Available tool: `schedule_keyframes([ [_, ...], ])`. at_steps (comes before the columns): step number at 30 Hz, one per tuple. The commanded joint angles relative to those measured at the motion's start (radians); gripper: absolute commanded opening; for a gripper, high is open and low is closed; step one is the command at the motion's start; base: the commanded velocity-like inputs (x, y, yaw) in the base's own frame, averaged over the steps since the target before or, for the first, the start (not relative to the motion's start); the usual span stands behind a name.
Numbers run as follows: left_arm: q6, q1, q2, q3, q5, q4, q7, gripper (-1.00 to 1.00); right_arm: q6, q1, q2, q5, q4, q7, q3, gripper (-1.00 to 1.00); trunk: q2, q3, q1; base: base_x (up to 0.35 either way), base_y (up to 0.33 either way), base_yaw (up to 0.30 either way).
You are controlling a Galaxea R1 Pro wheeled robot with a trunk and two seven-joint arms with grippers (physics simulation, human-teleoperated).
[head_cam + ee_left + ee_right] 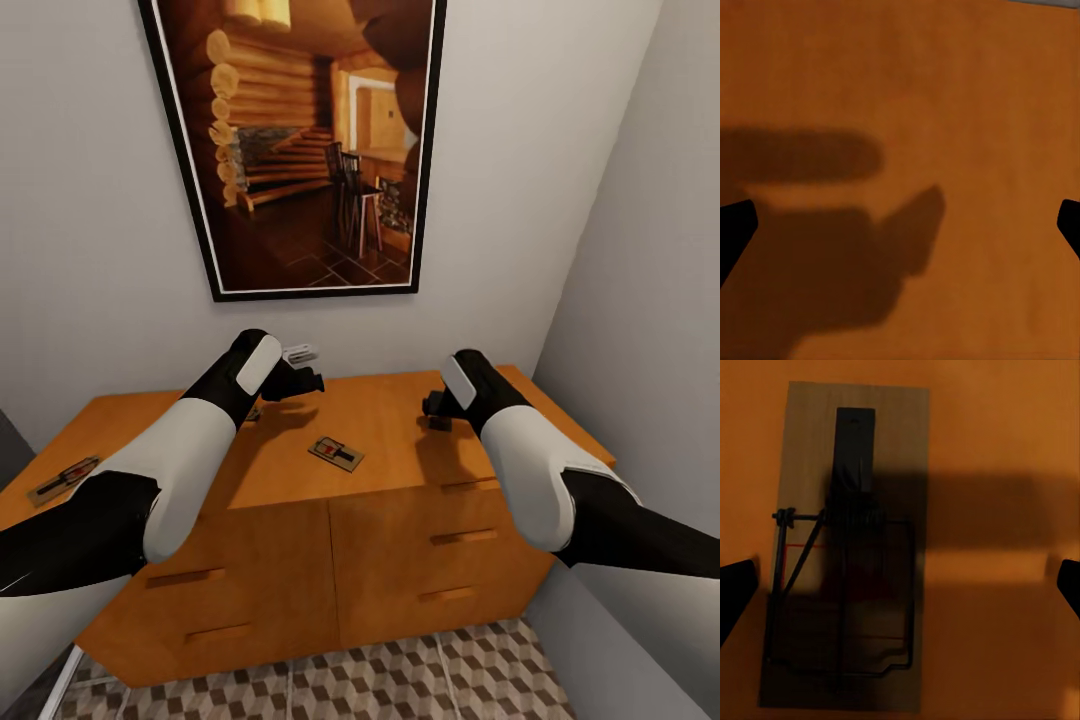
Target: Take the four mousetraps from the cabinet in the bathroom and place them on the bathroom floor. Make sure all four end up on the same floor surface, and ensure that at least two of them are either under or directly next to the same bathroom sink.
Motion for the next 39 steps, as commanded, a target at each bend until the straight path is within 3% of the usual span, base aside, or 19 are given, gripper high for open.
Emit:
schedule_keyframes([
  [1, 0.0, 0.0, 0.0, 0.0, 0.0, 0.0, 0.0, 1.0, 0.0, 0.001, 0.0, 0.0, 0.0, 0.0, 0.0, 1.0, 0.0, 0.0, 0.0, 0.0, 0.0, 0.0],
  [11, 0.0, 0.0, 0.0, 0.0, 0.0, 0.0, 0.0, 1.0, -0.002, 0.003, 0.001, 0.001, 0.016, 0.001, 0.0, 1.0, 0.0, 0.0, 0.0, 0.0, 0.0, 0.0],
  [12, 0.0, 0.0, 0.0, 0.0, 0.0, 0.0, 0.0, 1.0, -0.002, 0.003, 0.001, 0.001, 0.017, 0.001, 0.0, -1.0, 0.0, 0.0, 0.0, 0.0, 0.0, 0.0],
  [34, -0.001, 0.0, 0.001, 0.002, 0.0, 0.015, 0.0, 1.0, -0.018, 0.032, 0.0, 0.001, 0.008, 0.012, -0.002, -1.0, 0.0, 0.0, 0.0, 0.0, 0.0, 0.0],
  [39, -0.025, 0.0, 0.002, 0.002, 0.0, 0.045, 0.0, 1.0, 0.013, 0.032, -0.007, 0.0, -0.001, 0.125, -0.002, -1.0, 0.0, 0.0, 0.0, 0.0, 0.0, 0.0],
])
